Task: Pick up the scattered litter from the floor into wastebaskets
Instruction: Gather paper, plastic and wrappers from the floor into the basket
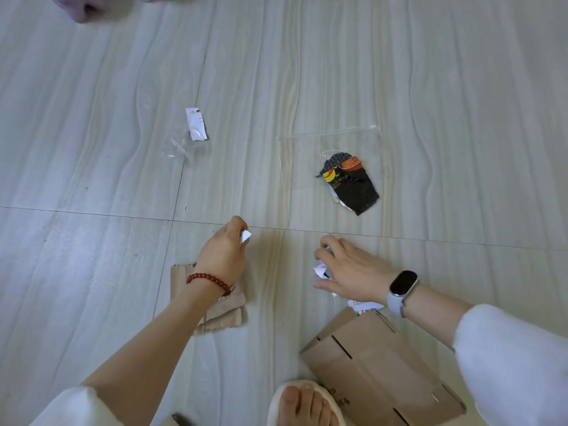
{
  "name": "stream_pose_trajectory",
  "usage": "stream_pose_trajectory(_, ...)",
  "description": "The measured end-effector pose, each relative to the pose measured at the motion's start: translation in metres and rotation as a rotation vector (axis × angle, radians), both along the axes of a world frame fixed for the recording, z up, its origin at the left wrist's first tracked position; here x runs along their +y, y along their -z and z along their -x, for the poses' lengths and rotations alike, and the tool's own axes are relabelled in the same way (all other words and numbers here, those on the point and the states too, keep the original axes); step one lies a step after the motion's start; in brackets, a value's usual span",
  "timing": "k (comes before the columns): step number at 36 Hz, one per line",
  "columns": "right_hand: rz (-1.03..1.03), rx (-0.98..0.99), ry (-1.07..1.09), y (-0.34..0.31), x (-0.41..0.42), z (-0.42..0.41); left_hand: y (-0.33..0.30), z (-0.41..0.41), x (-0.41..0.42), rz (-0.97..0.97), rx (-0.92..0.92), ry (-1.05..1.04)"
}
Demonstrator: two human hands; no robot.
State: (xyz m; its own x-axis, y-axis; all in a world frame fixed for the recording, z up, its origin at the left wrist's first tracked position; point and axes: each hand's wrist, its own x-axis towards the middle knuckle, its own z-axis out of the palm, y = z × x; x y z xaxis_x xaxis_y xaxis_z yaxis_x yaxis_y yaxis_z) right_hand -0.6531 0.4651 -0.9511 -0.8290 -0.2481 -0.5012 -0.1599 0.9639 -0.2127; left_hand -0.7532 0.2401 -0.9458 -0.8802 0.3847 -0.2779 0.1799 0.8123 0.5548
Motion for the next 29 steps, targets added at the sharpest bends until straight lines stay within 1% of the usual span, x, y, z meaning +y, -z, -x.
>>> stream_pose_trajectory(4,0.056,-0.010,0.019,0.000,-0.004,0.001,-0.001,-0.007,0.009,-0.022,-0.003,0.019)
stream_pose_trajectory(6,0.110,-0.052,0.017,0.001,0.002,0.001,0.000,-0.011,0.014,-0.022,0.002,0.045)
stream_pose_trajectory(8,0.179,-0.049,0.068,-0.003,0.013,0.001,0.001,-0.016,0.019,-0.017,0.012,0.080)
stream_pose_trajectory(12,0.250,-0.015,0.180,-0.017,0.047,-0.011,0.003,-0.022,0.030,0.031,0.038,0.137)
stream_pose_trajectory(14,0.229,-0.049,0.154,-0.021,0.058,-0.022,0.003,-0.022,0.037,0.060,0.024,0.143)
stream_pose_trajectory(18,0.061,-0.201,0.019,-0.019,0.064,-0.048,0.005,-0.024,0.053,0.091,0.011,0.130)
stream_pose_trajectory(20,0.025,-0.193,-0.041,-0.017,0.063,-0.054,0.005,-0.024,0.060,0.105,0.020,0.133)
stream_pose_trajectory(22,0.001,-0.147,-0.033,-0.014,0.062,-0.055,0.005,-0.023,0.065,0.115,0.027,0.147)
stream_pose_trajectory(25,0.016,-0.118,0.077,-0.012,0.064,-0.049,0.005,-0.020,0.070,0.162,0.034,0.164)
stream_pose_trajectory(27,0.054,-0.090,0.201,-0.011,0.068,-0.042,0.006,-0.016,0.073,0.182,0.046,0.163)
stream_pose_trajectory(29,0.121,-0.018,0.359,-0.009,0.076,-0.034,0.008,-0.011,0.077,0.189,0.055,0.156)
